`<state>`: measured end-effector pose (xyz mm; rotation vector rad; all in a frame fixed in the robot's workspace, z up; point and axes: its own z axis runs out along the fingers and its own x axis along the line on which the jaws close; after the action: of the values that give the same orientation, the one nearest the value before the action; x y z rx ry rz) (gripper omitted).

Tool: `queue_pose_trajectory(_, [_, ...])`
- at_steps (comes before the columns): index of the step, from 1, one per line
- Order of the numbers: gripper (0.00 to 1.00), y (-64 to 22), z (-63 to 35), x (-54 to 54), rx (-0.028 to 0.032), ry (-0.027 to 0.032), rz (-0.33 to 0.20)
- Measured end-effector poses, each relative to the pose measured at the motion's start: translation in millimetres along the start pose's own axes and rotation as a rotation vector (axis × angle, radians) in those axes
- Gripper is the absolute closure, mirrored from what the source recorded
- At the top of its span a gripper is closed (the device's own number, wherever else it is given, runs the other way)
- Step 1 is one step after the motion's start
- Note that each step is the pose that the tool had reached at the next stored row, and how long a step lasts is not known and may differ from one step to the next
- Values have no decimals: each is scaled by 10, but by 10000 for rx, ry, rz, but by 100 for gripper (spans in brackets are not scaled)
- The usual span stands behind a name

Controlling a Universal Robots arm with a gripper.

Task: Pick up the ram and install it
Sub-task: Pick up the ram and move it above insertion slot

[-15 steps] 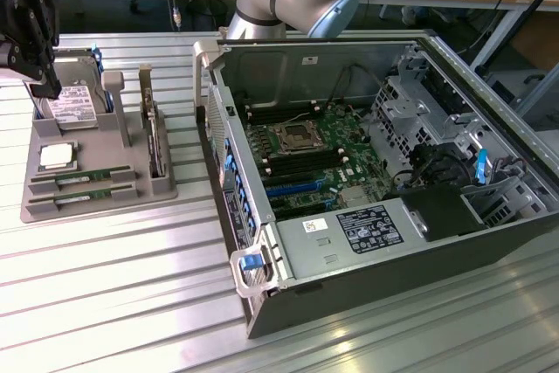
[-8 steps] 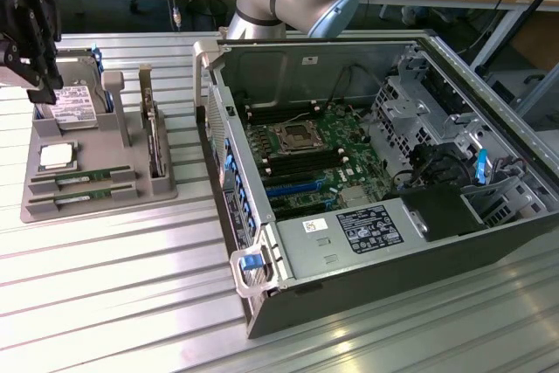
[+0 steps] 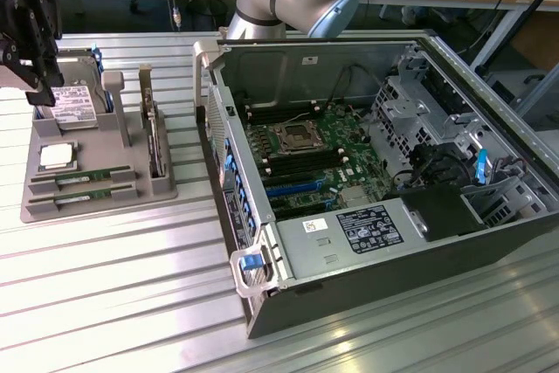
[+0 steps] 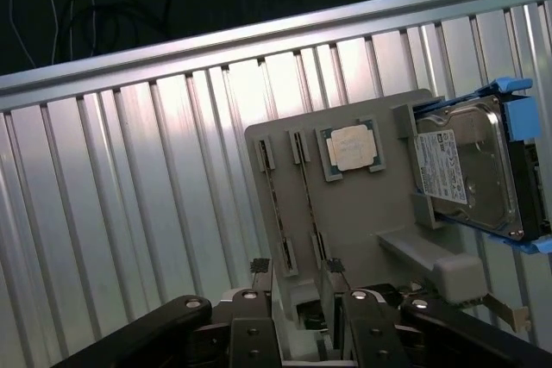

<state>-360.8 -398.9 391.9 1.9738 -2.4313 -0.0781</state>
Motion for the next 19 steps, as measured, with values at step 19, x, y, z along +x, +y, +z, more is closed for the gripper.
queue_pose_trajectory(19, [64,-7,149,4,-1,1,0])
